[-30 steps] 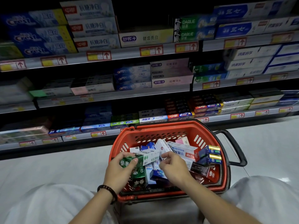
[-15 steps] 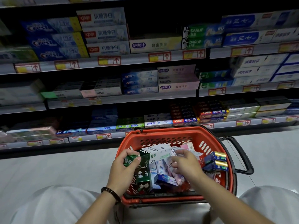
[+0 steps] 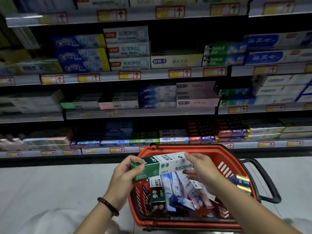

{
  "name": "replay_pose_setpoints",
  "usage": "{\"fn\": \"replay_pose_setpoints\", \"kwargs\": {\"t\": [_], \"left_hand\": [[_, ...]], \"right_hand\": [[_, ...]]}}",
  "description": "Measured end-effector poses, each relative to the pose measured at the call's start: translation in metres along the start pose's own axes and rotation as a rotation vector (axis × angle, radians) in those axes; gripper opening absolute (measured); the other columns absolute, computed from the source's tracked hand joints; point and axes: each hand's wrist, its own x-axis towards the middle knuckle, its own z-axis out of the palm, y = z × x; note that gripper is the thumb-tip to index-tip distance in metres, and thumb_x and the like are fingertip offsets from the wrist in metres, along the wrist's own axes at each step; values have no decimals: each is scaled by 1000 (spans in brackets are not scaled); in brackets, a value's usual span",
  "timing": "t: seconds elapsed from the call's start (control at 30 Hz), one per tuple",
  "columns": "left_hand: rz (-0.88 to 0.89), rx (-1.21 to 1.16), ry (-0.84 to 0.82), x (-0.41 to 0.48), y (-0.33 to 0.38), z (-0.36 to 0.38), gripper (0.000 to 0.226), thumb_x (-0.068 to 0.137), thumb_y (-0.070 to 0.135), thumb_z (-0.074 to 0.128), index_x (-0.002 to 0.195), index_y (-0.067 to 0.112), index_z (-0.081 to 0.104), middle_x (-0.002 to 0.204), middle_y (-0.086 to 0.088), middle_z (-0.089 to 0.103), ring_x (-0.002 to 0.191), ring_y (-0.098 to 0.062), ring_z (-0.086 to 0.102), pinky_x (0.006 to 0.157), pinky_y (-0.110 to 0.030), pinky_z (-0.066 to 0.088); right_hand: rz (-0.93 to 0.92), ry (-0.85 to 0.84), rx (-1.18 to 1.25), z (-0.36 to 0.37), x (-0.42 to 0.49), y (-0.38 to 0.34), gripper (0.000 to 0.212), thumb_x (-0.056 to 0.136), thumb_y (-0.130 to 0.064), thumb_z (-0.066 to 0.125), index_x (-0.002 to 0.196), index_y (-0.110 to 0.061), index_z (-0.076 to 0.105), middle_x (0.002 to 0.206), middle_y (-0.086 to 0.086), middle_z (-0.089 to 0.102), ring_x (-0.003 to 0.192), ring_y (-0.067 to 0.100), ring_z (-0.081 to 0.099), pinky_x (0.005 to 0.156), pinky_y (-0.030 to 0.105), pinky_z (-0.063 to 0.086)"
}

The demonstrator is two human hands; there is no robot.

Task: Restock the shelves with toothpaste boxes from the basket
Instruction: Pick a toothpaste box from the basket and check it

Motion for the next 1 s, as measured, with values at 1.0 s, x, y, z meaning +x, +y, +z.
{"fn": "replay_pose_setpoints", "kwargs": {"t": [1.0], "left_hand": [[-74,-171,267,76,105,-125,38,96,12,70,130,-2,60,114,-19,76,95,-29,72,76,-40,55]], "right_hand": [[-137,-43,454,147,20,-90,24,93,4,73,117,0,68,107,21,79,100,36,77,85,44,63]]}}
